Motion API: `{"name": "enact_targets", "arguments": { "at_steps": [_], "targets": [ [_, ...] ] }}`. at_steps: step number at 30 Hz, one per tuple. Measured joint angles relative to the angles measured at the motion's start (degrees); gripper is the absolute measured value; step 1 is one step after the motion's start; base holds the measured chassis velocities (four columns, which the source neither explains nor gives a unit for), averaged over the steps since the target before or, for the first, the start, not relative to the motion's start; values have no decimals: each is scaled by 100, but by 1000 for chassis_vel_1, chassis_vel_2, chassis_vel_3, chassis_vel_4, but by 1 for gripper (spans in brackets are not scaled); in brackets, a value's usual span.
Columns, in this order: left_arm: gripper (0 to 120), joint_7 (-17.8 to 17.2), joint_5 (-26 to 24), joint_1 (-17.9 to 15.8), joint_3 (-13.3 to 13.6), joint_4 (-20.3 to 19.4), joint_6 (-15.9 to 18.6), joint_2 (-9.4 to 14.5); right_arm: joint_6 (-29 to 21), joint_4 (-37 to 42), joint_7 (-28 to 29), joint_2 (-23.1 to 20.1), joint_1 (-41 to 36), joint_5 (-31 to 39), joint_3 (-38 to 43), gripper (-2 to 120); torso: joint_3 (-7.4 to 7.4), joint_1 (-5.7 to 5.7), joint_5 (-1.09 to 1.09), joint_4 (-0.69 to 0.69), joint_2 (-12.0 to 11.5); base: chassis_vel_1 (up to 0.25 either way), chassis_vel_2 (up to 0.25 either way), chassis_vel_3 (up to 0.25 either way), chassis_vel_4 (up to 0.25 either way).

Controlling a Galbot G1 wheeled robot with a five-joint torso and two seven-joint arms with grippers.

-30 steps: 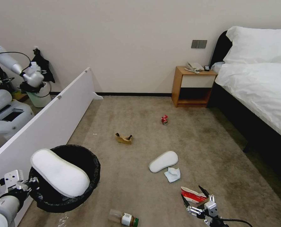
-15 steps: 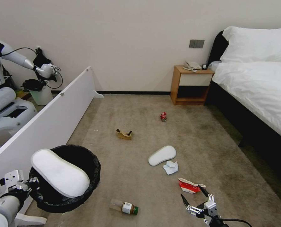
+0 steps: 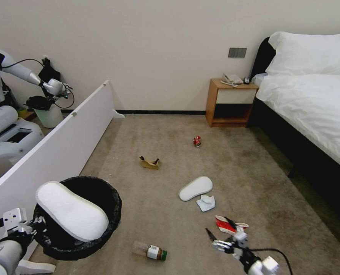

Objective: Pick up the trash bin, then pick up the garbage from the floor and place it into the trash bin.

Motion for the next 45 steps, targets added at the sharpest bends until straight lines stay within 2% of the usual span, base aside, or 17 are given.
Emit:
{"name": "enact_targets", "arguments": {
  "at_steps": [1,3,7,12,13,15,25,27,30,37,41,45],
  "targets": [
    [2,0,0,0,0,0,0,0,0,0,0,0,0,0,0,100,0,0,0,0,0,0,0,0,0],
    [2,9,67,79,-104,-37,0,-12,-259,-334,38,-102,629,257,-844,100,0,0,-1,-1,0,0,0,0,0],
    [2,14,100,82,-205,-34,0,-29,-357,-480,129,-85,925,291,-1278,100,0,0,-5,-1,0,0,0,0,0],
    [2,24,101,93,-378,-26,0,-66,-605,-660,657,13,1287,263,-2027,100,0,0,-2,-1,0,0,0,0,0],
    [2,24,101,93,-378,-26,0,-66,-605,-660,657,13,1287,263,-2027,100,0,0,-2,-1,0,0,0,0,0],
    [2,25,101,99,-409,-47,0,-77,-875,-629,1098,-66,1336,184,-2291,100,0,0,-3,-2,0,0,0,0,0],
    [2,26,98,110,-410,-100,0,-62,-1509,-715,1690,1,1423,111,-2591,100,0,0,-3,-1,0,0,0,0,0],
    [2,24,78,120,-443,-127,-1,-24,-1976,-714,2279,47,1490,148,-2758,100,0,0,-3,-2,0,0,0,0,0],
    [2,22,65,125,-455,-141,-1,-8,-2234,-715,2515,133,1584,248,-2894,100,0,0,-3,-3,0,0,0,0,0],
    [2,18,59,138,-456,-165,-1,-27,-2313,-994,2355,394,1883,342,-3063,100,0,0,-3,-1,0,0,0,0,0],
    [2,21,53,141,-471,-165,-1,-26,-2309,-1084,2294,402,1971,424,-3159,100,0,0,-3,-1,0,0,0,0,0],
    [2,22,48,136,-478,-163,-1,-24,-2122,-1300,2258,492,2092,407,-3422,100,0,0,-2,-1,0,0,0,0,0]
  ]
}}
